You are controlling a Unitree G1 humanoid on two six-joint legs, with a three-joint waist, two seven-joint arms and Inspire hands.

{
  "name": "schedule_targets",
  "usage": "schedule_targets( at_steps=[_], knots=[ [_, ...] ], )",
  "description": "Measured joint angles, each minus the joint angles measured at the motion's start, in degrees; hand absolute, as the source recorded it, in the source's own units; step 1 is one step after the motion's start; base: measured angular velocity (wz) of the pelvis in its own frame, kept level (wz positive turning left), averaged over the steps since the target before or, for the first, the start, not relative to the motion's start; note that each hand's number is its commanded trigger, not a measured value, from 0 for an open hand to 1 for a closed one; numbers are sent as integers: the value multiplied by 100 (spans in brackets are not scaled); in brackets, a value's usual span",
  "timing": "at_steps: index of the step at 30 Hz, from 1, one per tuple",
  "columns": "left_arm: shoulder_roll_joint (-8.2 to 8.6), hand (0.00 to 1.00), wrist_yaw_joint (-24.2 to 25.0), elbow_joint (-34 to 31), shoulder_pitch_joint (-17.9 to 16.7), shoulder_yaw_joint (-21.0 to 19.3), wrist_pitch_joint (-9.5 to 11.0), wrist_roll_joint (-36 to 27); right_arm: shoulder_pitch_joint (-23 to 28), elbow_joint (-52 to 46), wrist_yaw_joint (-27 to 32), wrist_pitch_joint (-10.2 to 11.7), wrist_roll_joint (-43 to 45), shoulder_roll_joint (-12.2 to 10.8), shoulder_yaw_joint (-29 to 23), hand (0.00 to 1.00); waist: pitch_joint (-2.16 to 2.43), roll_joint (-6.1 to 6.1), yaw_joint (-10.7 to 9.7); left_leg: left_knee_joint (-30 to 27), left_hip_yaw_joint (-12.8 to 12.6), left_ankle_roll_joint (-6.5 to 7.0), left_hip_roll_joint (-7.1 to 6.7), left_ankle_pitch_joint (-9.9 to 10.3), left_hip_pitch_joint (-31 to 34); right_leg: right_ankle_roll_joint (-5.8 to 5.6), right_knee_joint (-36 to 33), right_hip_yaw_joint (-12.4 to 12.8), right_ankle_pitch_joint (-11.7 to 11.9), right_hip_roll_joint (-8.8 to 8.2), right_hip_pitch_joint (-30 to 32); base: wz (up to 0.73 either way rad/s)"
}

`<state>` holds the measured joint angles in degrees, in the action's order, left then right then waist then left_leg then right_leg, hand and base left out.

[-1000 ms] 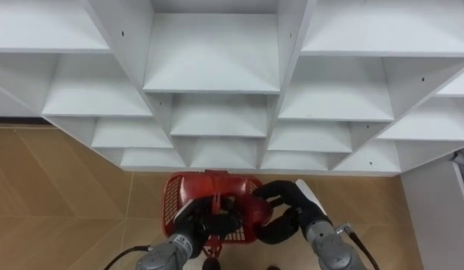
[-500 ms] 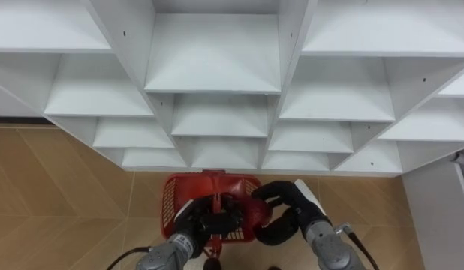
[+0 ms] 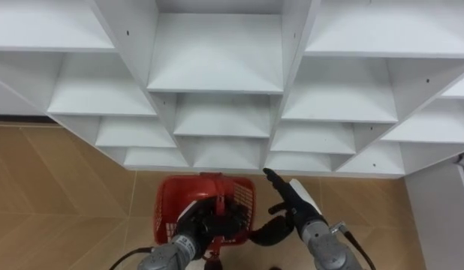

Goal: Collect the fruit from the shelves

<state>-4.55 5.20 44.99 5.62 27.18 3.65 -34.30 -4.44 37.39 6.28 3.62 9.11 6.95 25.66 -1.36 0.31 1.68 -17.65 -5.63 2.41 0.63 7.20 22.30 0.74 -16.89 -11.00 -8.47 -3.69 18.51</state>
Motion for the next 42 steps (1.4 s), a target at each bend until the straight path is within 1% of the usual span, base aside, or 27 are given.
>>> schedule_targets(
  at_steps=[19,23,25,27,32,36,39,42],
  knots=[
    [21,100,8,4,-21,-2,0,10,2,11,8,0,-18,4,4,0,0,-2,-3,-8,0,1,-1,-1,-6,0,-12,1,0,-3,-3,0],
    [8,100,-1,98,-26,-6,0,9,15,109,9,4,-31,5,3,0,-3,-8,-4,-1,-5,1,-9,0,-60,-6,-40,2,-11,-14,-32,0],
    [-34,100,-2,191,-35,-52,0,109,11,219,9,5,-7,1,-22,0,-7,-17,5,-2,-34,8,-14,5,-90,-8,-102,17,-45,-28,-28,-3],
    [-62,100,-3,248,-91,-225,0,431,38,343,13,6,24,8,-112,0,-7,-18,4,6,-52,8,-9,5,-108,-8,-104,72,-47,-17,-29,-5],
    [-143,100,-9,344,-153,-464,1,984,119,511,33,6,-15,71,-236,0,-4,-29,3,14,-67,7,-6,5,-144,-7,-101,65,-47,-16,-47,-1],
    [-161,100,-41,522,-158,-541,3,1025,136,677,110,7,-24,101,-235,0,-14,-55,0,63,-86,6,-15,7,-298,-12,-60,71,-50,-18,-193,0],
    [-214,100,-114,626,-198,-572,6,1022,253,683,120,27,-31,144,-247,0,-5,-91,-5,152,-86,2,-25,9,-499,-18,58,63,-54,-14,-386,0],
    [-284,100,-114,681,-252,-613,5,1023,380,685,118,62,-50,154,-327,0,19,-121,-18,242,-85,-5,-32,12,-712,-22,137,51,-52,-8,-614,0]
  ],
)
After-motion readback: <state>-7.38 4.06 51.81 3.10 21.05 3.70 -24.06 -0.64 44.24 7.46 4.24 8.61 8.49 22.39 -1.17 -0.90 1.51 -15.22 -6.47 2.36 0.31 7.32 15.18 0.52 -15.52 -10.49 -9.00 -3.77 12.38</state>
